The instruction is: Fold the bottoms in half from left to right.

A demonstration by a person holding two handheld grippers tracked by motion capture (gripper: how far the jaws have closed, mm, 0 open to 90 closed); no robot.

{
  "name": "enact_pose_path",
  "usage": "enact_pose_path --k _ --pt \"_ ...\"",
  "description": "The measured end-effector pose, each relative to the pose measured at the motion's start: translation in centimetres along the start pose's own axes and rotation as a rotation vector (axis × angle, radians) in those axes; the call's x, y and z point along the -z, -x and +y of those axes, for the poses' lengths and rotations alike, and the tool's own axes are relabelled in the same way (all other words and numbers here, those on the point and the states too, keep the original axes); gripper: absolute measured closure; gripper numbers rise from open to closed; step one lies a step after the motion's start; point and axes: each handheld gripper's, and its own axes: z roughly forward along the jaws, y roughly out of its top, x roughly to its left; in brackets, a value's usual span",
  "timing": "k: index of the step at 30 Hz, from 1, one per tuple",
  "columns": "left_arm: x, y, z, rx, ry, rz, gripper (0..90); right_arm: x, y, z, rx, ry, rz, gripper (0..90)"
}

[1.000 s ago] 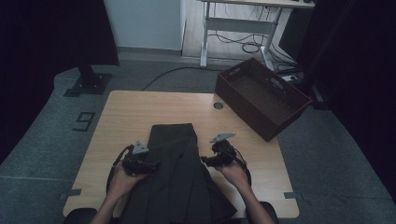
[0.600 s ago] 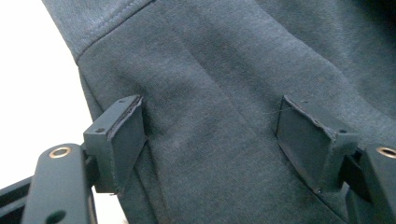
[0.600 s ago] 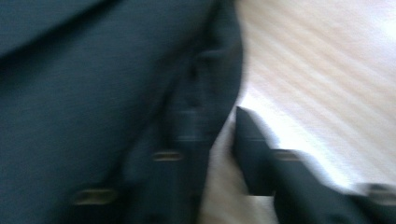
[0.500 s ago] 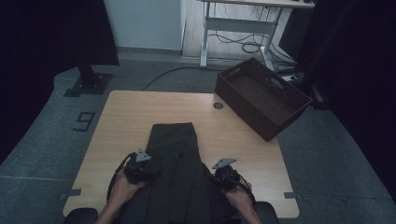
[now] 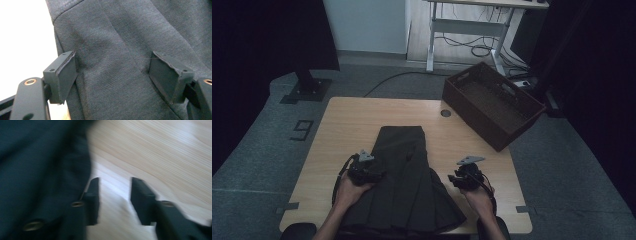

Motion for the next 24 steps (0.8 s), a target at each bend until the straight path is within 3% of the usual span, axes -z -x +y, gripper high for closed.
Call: enact_pose_path --k 2,4,7,9,11,14,17,18,21,24 --pt "-0.2 0.0 0.1 0.008 0.006 -0.001 22.4 -0.1 -1.5 0.4 0.038 0.003 0.047 46.6" --pt "-0.3 -0.1 0.2 0.007 0.006 -0.001 22.4 -0.9 -2.7 0.4 0.066 -0.027 0.080 53.0" --pt "-0.6 -0.2 0.4 0.010 0.011 0.007 22.8 -2.7 -3.5 -0.1 0.113 -0.109 0.030 76.0" --pt "-0.8 -0.3 0.6 0.019 0.020 0.013 23.2 -3.1 -3.0 -0.2 0.087 -0.092 0.036 81.5" --pt "-1.3 -0.5 1.0 0.029 0.028 0.023 23.5 -3.4 -2.2 0.3 0.083 -0.084 -0.012 83.9" --pt "-2.0 -0.8 1.8 0.033 0.026 0.030 23.5 -4.3 -0.6 1.2 0.052 -0.072 -0.030 82.4" --pt "-1.8 -0.9 2.7 0.005 0.000 0.041 24.6 -4.4 -0.1 2.4 0.058 -0.073 -0.062 64.4" --pt "-1.3 -0.7 2.9 -0.008 0.013 0.057 27.8 -4.1 -0.3 2.8 0.058 -0.059 -0.058 60.9" --pt "0.8 -0.5 3.1 0.009 0.061 0.002 28.3 -2.3 -1.6 4.0 0.070 0.007 -0.022 56.7" --pt "1.8 0.0 2.5 -0.004 0.041 -0.027 27.0 -1.2 -3.6 5.3 0.107 0.035 0.044 54.2"
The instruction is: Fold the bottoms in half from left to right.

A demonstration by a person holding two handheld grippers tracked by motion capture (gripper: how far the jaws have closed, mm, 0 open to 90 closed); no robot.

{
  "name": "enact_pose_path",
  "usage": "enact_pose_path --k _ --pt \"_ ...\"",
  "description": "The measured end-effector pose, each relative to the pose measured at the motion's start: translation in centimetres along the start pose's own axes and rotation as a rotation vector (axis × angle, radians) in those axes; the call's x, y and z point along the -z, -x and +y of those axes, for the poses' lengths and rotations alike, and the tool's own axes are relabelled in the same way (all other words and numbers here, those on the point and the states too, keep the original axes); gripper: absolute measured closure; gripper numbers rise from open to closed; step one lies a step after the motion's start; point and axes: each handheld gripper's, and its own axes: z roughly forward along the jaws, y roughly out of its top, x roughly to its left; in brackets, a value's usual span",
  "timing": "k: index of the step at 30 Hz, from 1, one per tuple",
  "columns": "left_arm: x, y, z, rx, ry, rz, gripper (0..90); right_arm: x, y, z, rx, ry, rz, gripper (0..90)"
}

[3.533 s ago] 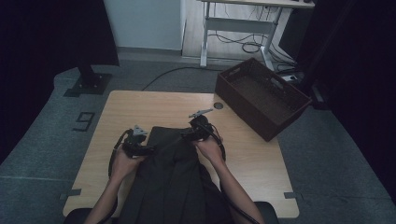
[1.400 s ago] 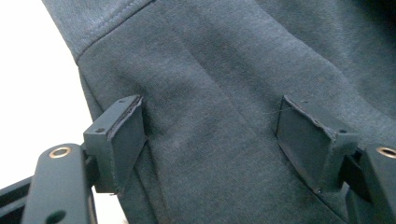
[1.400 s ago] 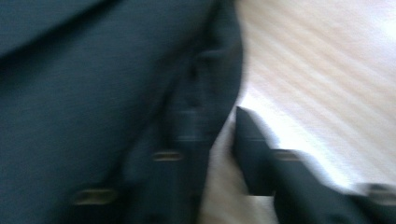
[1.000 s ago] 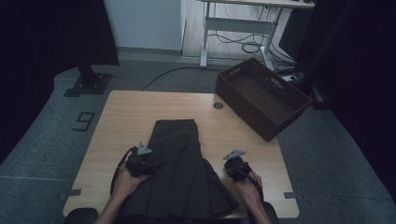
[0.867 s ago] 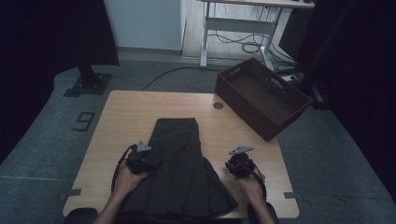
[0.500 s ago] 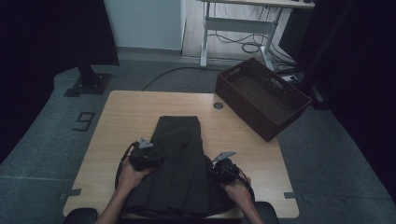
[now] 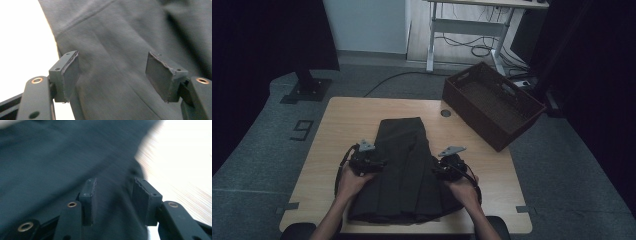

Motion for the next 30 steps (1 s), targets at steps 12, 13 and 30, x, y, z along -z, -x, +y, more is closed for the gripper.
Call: enact_pose_path --k 12,13,30 --pt "-0.8 -0.6 -3.5 0.030 -0.038 -0.001 25.8 -7.7 -6.9 1.8 0.074 -0.103 0.060 40.4" --pt "-0.8 -0.7 -3.5 0.029 -0.035 -0.004 25.5 -8.2 -7.0 1.5 0.075 -0.110 0.043 43.0" --pt "-0.8 -0.5 -3.7 0.028 -0.023 0.006 25.5 1.8 -1.4 -0.6 0.039 -0.011 -0.029 86.4"
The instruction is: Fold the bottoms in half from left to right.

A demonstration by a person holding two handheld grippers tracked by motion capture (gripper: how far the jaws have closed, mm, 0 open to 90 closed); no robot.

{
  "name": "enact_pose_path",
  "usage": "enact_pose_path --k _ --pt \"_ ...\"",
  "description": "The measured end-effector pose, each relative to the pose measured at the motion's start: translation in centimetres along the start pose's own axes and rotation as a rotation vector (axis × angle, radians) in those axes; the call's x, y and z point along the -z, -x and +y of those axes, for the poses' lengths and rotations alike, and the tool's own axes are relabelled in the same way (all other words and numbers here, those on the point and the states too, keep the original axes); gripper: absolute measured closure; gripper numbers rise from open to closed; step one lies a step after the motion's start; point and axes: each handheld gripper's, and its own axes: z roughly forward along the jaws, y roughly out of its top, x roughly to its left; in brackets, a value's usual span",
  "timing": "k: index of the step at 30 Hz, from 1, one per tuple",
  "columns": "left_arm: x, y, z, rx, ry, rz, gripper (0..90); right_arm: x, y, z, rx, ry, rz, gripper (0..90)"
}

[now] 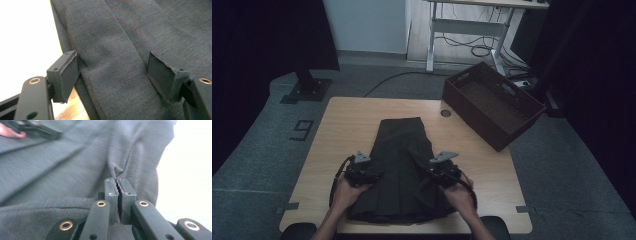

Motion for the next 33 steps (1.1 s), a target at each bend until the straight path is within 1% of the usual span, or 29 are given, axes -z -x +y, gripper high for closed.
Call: enact_pose_path --k 2,3,5,6,7,8,9,10,11,12,13,15,16,17,19,20,21,22,23,24,25,26,29,31,33 --pt "0.0 0.0 0.0 0.000 -0.001 -0.001 25.4 0.7 1.5 -1.1 -0.026 -0.026 -0.020 86.7" --pt "0.0 0.0 0.0 0.000 -0.001 -0.001 25.4 0.7 2.1 -1.7 -0.035 -0.048 -0.018 86.7" --pt "0.0 0.0 0.0 0.001 0.000 -0.002 25.4 -0.1 3.1 -3.2 -0.052 -0.088 -0.027 85.8" --pt "0.0 0.0 0.0 0.001 -0.001 -0.001 25.2 -0.8 3.4 -3.9 -0.061 -0.115 -0.017 83.7" --pt "0.0 0.0 0.0 0.001 -0.002 -0.002 25.2 -1.4 3.7 -4.5 -0.068 -0.140 0.000 79.0" --pt "0.0 0.0 0.1 0.001 -0.003 -0.003 25.2 -1.8 3.8 -5.0 -0.081 -0.150 0.008 70.4" --pt "0.0 0.0 0.1 0.000 -0.004 -0.005 25.1 -1.8 4.0 -5.3 -0.095 -0.134 0.023 62.5" --pt "0.0 0.0 0.1 -0.001 -0.006 -0.006 25.1 -1.5 4.1 -5.3 -0.117 -0.107 0.036 56.9" --pt "0.0 0.0 0.1 0.000 -0.007 -0.005 25.1 -0.9 4.2 -5.1 -0.127 -0.080 0.039 53.0" --pt "0.0 -0.1 0.2 -0.003 -0.011 -0.007 25.0 -0.3 4.2 -4.9 -0.123 -0.064 0.024 48.5" --pt "0.0 0.0 0.2 -0.003 -0.012 -0.007 25.0 0.4 4.3 -4.6 -0.116 -0.054 0.015 47.4" --pt "0.0 0.0 0.1 -0.003 -0.008 -0.006 25.0 1.1 4.4 -4.2 -0.109 -0.044 0.028 47.1" --pt "0.0 0.0 0.1 -0.003 -0.005 -0.006 25.0 1.1 4.4 -4.2 -0.103 -0.038 0.040 47.1" --pt "0.0 0.0 0.0 -0.001 -0.001 -0.006 25.1 0.8 4.2 -4.2 -0.103 -0.043 0.055 47.1" --pt "0.0 0.0 0.0 0.001 0.004 -0.007 25.1 -0.4 3.9 -4.4 -0.098 -0.063 0.074 47.1" --pt "0.0 0.0 0.0 -0.001 0.002 -0.007 25.2 -1.2 3.7 -4.5 -0.098 -0.077 0.083 47.4" --pt "0.0 0.0 0.0 0.000 0.002 -0.007 25.2 -1.9 3.6 -4.7 -0.096 -0.086 0.085 49.9" --pt "0.0 0.0 0.0 0.000 0.002 -0.008 25.2 -2.6 3.6 -4.8 -0.103 -0.089 0.091 55.5" --pt "0.0 0.0 0.0 -0.001 0.002 -0.009 25.2 -2.9 3.6 -4.9 -0.114 -0.087 0.107 70.0" --pt "0.0 0.0 0.0 -0.001 0.003 -0.008 25.2 -3.0 3.6 -4.8 -0.121 -0.075 0.114 79.1" --pt "0.0 0.0 0.0 -0.001 0.004 -0.008 25.2 -2.8 3.5 -4.7 -0.114 -0.072 0.091 84.7" --pt "0.0 0.0 0.0 -0.002 0.004 -0.008 25.2 -2.4 3.5 -4.4 -0.103 -0.069 0.086 86.5" --pt "0.0 0.0 0.0 -0.002 0.003 -0.009 25.1 -1.1 3.5 -3.3 -0.086 -0.041 0.084 87.0" --pt "0.0 0.0 0.0 -0.002 0.004 -0.009 25.2 -0.4 3.1 -2.4 -0.086 -0.016 0.122 87.0" --pt "0.0 0.0 0.0 -0.002 0.003 -0.008 25.2 -0.2 2.1 -1.3 -0.066 -0.001 0.161 86.9"
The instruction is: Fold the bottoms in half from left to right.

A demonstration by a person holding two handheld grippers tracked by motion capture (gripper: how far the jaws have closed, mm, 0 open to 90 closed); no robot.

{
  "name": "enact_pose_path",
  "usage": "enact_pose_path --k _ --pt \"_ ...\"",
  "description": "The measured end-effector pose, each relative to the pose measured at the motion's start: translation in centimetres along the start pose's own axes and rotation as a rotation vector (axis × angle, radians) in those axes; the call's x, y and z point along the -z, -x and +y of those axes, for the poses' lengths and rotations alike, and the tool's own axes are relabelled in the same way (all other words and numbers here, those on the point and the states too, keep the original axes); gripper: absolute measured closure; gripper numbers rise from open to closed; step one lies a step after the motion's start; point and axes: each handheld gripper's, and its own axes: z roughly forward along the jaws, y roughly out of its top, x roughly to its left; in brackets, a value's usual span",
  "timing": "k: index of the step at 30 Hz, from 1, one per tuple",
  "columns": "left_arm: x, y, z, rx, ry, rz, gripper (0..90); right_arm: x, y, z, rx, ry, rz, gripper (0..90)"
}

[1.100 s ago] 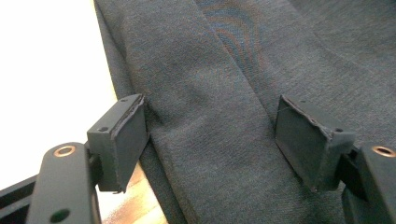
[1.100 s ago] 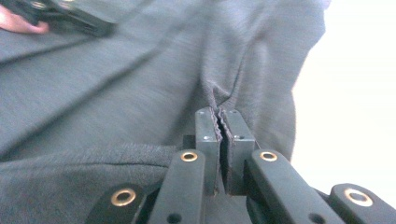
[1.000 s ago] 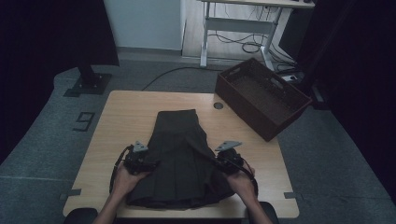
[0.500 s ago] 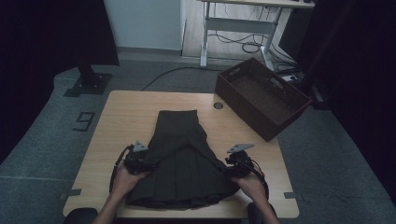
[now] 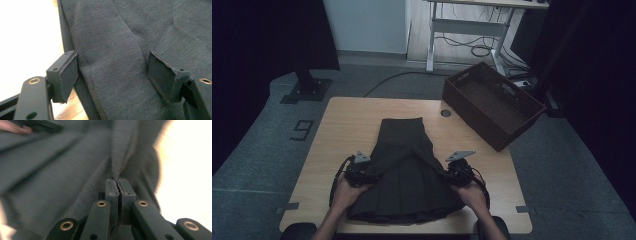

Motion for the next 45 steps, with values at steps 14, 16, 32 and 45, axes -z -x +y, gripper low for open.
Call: enact_pose_path --k 14,16,32,45 --pt "0.0 0.0 0.0 -0.002 0.002 -0.002 25.3 -1.7 -4.2 3.6 0.077 0.006 0.073 59.7" --pt "0.0 0.0 0.0 -0.002 0.003 -0.001 25.2 -1.1 -3.4 2.9 0.057 -0.007 0.051 59.2" --pt "0.0 0.0 -0.1 -0.002 0.005 0.003 25.4 -5.3 -2.9 -0.7 0.008 -0.066 -0.073 89.8" --pt "0.0 0.0 -0.1 -0.002 0.004 0.002 25.4 2.7 2.7 -2.2 -0.072 -0.034 -0.289 89.8"
